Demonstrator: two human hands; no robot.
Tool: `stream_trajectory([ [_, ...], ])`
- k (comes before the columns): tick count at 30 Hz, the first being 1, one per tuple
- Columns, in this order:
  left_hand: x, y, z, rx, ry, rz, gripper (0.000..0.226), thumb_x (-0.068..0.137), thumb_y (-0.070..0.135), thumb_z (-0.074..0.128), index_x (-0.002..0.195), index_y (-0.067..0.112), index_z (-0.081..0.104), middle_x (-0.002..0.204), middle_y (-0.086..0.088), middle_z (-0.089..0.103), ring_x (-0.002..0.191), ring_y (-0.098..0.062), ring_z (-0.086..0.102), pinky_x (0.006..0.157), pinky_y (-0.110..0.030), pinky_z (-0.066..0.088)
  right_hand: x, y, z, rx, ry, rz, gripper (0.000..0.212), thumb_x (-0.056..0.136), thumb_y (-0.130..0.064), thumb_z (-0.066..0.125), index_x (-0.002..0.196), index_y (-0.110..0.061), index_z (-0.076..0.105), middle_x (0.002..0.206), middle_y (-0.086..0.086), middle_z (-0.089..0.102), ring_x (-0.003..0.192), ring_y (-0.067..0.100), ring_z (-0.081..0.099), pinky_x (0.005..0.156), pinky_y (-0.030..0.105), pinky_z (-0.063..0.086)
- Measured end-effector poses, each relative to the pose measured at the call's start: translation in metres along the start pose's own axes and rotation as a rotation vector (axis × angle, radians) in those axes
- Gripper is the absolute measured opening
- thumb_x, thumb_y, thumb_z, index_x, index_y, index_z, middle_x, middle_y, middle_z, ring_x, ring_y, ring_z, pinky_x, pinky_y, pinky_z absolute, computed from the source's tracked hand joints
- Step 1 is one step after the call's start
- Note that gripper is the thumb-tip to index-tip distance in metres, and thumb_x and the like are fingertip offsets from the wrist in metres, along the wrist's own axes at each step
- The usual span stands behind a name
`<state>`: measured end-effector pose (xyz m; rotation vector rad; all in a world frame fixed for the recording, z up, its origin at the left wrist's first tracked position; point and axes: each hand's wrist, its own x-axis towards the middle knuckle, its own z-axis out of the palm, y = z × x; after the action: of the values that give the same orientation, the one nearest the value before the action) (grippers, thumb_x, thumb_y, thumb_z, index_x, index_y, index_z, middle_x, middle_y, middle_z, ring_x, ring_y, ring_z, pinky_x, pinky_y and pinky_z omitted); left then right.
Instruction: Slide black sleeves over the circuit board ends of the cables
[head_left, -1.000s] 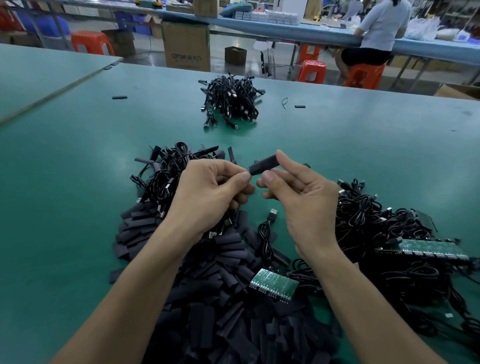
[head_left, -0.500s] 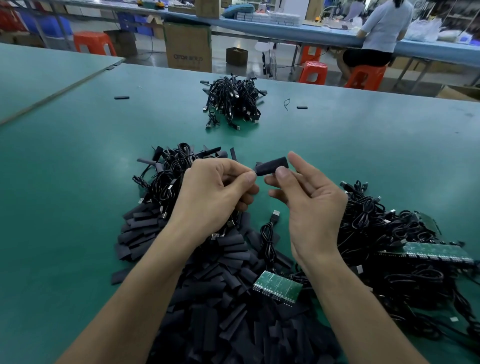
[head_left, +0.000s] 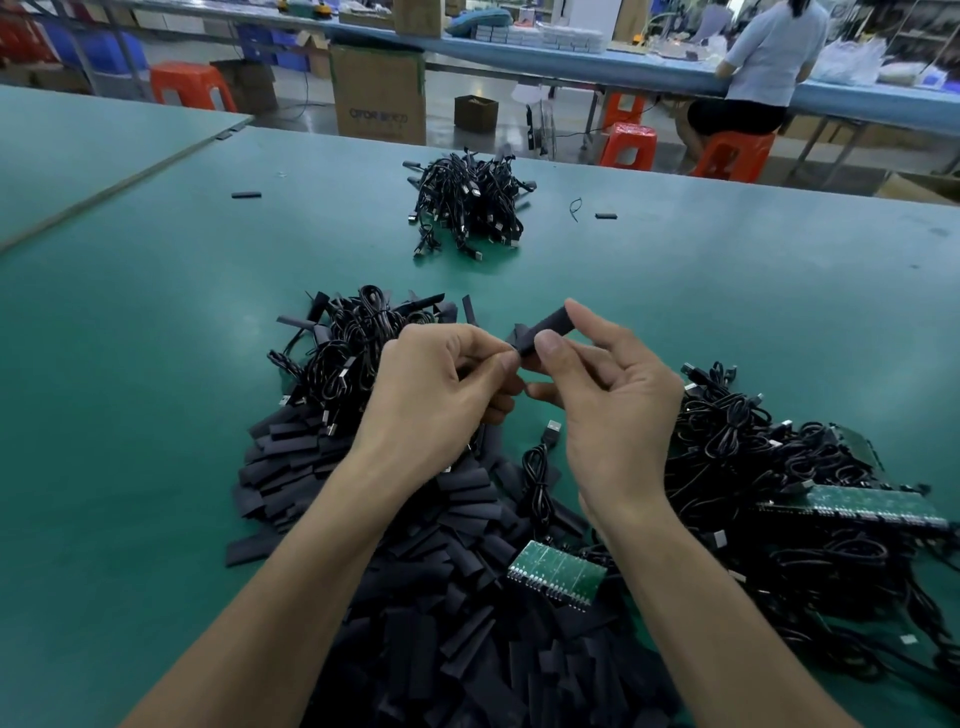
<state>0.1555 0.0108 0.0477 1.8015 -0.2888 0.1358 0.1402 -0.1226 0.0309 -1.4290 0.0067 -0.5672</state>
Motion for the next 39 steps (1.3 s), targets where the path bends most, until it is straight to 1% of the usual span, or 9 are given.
stream_trajectory([
  [5,-0.004,0.011,-0.006,0.285,-0.032,0.103,0.011,0.087,0.039,0.075,0.088,0.029,0.077,0.074,0.018,0.073,0.071,0.000,0.070,0.068,-0.033,0.059,0.007,-0.011,-0.003,0.016,-0.050,0.038,0.025,0.090,-0.012,0.073,0.103,-0.030,0.061,0.082,0.003,0.076,0.070,0.014,0.070,0.063,0.020,0.051],
  [9,-0.005,0.013,-0.020,0.473,-0.118,0.021,0.056,0.056,0.080,0.065,0.093,0.037,0.070,0.081,0.022,0.070,0.079,0.009,0.065,0.077,-0.032,0.058,0.021,-0.026,-0.010,0.239,0.055,0.119,0.022,0.092,-0.003,0.067,0.103,-0.017,0.054,0.075,0.004,0.074,0.065,0.017,0.070,0.058,0.023,0.051],
  [16,0.002,-0.002,-0.012,0.478,-0.171,-0.012,0.010,0.086,0.031,0.077,0.087,0.037,0.069,0.077,0.018,0.070,0.069,0.004,0.065,0.070,-0.028,0.058,0.035,-0.037,-0.023,0.370,0.123,0.168,0.020,0.097,-0.001,0.059,0.108,-0.013,0.047,0.075,0.008,0.074,0.073,0.024,0.073,0.070,0.028,0.058],
  [20,0.006,-0.007,-0.010,0.416,-0.021,0.058,0.012,0.092,0.028,0.071,0.085,0.037,0.066,0.071,0.016,0.067,0.064,0.002,0.061,0.058,-0.014,0.050,0.032,-0.031,-0.028,0.039,-0.044,0.309,0.052,0.099,-0.024,0.061,0.144,-0.021,0.035,0.103,0.012,0.070,0.084,0.021,0.075,0.074,0.027,0.059],
  [22,0.010,-0.007,-0.013,0.368,0.130,0.102,0.013,0.093,0.025,0.069,0.086,0.035,0.064,0.069,0.016,0.064,0.062,0.001,0.059,0.055,-0.010,0.046,0.028,-0.030,-0.032,-0.204,-0.228,0.368,0.062,0.097,-0.031,0.063,0.150,-0.021,0.032,0.098,0.007,0.074,0.083,0.016,0.075,0.071,0.023,0.058],
  [27,0.023,-0.012,-0.023,0.391,0.389,0.107,0.006,0.094,0.022,0.065,0.091,0.026,0.064,0.067,0.019,0.060,0.059,0.011,0.056,0.054,-0.002,0.038,0.018,-0.037,-0.036,-0.759,-0.944,0.315,0.033,0.084,-0.048,0.074,0.111,-0.030,0.068,0.086,-0.011,0.073,0.075,0.003,0.068,0.071,0.022,0.052],
  [30,0.032,-0.015,-0.028,0.408,0.450,0.083,0.011,0.094,0.018,0.064,0.105,0.022,0.065,0.071,0.018,0.058,0.060,0.014,0.054,0.055,0.000,0.036,0.011,-0.043,-0.032,-0.959,-1.205,0.329,0.055,0.067,-0.060,0.084,0.113,-0.039,0.062,0.089,-0.017,0.061,0.076,-0.002,0.059,0.070,0.022,0.047],
  [35,0.048,-0.020,-0.034,0.450,0.464,-0.008,0.019,0.093,0.019,0.062,0.111,0.021,0.065,0.074,0.016,0.061,0.061,0.001,0.056,0.054,-0.019,0.044,-0.001,-0.042,-0.024,-1.239,-1.317,0.248,0.078,0.059,-0.055,0.089,0.125,-0.044,0.047,0.095,-0.025,0.042,0.093,0.002,0.047,0.082,0.032,0.047],
  [39,0.051,-0.024,-0.037,0.503,0.390,-0.079,0.022,0.090,0.015,0.061,0.107,0.028,0.067,0.081,0.015,0.063,0.076,-0.013,0.060,0.074,-0.032,0.050,0.003,-0.042,-0.023,-1.236,-1.104,0.221,0.042,0.073,-0.029,0.079,0.113,-0.032,0.063,0.086,-0.015,0.062,0.077,0.005,0.060,0.074,0.032,0.056],
])
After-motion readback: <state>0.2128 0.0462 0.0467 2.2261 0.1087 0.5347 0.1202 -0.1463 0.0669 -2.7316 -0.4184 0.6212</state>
